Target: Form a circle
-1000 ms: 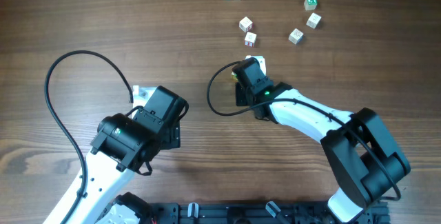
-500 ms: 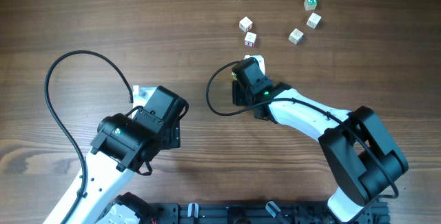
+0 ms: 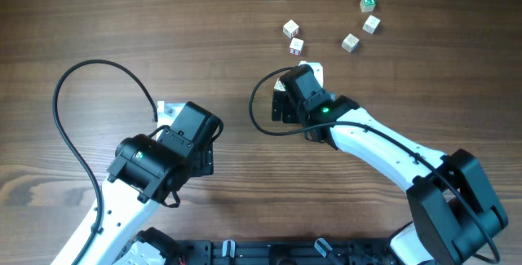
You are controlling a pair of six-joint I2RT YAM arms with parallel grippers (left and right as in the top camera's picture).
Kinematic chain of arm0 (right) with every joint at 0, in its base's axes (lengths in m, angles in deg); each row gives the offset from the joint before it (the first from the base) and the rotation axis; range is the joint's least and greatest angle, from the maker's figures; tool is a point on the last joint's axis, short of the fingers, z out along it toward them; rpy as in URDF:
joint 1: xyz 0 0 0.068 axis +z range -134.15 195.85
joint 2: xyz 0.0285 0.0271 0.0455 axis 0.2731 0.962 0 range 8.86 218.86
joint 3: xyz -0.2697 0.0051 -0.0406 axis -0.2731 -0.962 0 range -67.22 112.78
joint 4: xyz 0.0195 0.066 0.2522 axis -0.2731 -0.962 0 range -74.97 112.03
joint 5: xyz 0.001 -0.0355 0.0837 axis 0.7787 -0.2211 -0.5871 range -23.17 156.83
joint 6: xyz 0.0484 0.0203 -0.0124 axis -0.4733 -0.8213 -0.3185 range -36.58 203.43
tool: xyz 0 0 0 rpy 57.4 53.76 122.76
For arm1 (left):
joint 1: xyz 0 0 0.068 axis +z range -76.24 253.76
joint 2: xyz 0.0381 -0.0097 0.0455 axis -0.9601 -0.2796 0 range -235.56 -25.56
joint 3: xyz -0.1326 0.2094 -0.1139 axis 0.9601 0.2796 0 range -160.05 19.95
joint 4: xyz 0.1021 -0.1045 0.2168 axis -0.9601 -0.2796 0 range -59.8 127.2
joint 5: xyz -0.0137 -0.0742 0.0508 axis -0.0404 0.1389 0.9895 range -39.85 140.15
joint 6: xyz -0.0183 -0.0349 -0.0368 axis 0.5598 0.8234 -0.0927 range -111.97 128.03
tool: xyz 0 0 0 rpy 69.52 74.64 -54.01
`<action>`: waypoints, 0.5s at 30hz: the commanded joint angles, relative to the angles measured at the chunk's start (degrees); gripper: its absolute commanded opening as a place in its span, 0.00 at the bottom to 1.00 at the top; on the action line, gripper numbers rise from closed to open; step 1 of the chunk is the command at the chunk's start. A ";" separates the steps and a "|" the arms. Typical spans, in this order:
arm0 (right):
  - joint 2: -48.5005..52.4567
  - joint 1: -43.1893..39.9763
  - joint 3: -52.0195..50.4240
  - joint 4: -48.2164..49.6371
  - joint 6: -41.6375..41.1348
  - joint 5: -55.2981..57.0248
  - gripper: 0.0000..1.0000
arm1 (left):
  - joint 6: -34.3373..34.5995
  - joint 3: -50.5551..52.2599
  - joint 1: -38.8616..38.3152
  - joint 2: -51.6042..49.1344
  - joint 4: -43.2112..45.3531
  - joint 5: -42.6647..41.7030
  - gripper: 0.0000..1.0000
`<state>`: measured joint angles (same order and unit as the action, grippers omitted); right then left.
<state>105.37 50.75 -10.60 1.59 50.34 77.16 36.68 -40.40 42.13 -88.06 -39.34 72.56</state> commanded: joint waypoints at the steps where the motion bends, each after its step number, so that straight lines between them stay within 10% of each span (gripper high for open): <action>1: -0.52 -0.04 0.70 -0.20 -3.15 -1.36 0.88 | 0.79 0.09 0.31 0.35 0.02 -0.50 1.00; 6: -0.52 -0.87 0.70 -2.45 -3.17 0.63 0.40 | 0.79 0.09 0.31 0.35 0.00 -0.50 1.00; 15: -0.50 -13.70 0.68 2.73 -2.91 -5.22 0.05 | 0.79 0.09 0.31 0.35 0.02 -0.50 1.00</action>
<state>105.37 40.43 -10.60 2.46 47.46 76.42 36.68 -40.40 42.13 -88.06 -39.31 72.56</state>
